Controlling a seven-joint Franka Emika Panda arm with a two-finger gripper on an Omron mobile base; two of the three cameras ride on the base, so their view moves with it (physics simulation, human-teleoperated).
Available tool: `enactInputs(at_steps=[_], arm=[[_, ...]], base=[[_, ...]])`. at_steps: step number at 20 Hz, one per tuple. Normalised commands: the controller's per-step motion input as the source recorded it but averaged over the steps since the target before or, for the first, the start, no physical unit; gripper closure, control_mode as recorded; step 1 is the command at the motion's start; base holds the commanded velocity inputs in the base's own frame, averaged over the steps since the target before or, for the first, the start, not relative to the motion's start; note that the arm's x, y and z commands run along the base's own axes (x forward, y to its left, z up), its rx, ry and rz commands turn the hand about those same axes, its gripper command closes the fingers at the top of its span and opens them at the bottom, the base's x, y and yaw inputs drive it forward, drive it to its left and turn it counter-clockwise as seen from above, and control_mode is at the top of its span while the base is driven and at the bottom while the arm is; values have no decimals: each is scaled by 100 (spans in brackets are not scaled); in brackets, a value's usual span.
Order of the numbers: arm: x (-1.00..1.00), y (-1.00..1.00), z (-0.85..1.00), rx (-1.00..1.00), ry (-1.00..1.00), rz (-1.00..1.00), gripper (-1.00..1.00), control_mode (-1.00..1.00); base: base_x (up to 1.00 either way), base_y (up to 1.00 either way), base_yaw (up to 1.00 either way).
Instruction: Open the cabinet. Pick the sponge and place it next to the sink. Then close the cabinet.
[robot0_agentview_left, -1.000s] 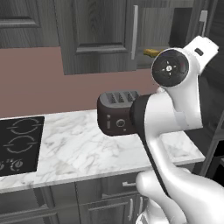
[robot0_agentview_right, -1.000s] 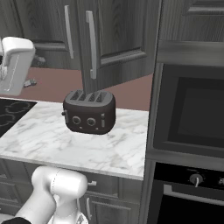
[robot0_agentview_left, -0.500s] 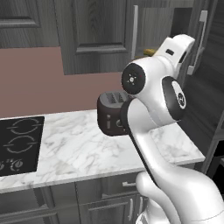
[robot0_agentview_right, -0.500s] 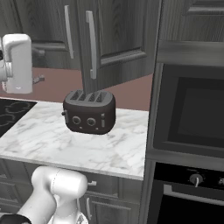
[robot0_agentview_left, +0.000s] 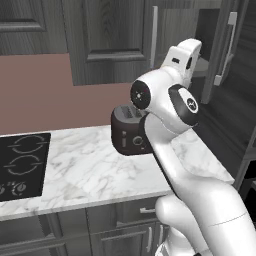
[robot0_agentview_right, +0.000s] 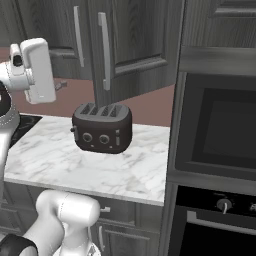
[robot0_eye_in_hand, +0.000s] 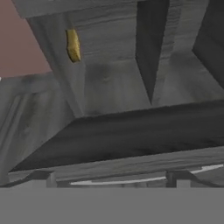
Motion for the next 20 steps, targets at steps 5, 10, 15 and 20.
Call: enactInputs(at_steps=[5, 10, 15, 20], arm=[[4, -15, 0, -5, 15, -18, -100, -100], [0, -2, 0, -1, 15, -23, -100, -100], [24, 2, 0, -5, 6, -12, -100, -100], [56, 1, 0, -5, 0, -3, -100, -100]], base=[[0, 0, 0], [0, 0, 0], [0, 0, 0], [0, 0, 0]])
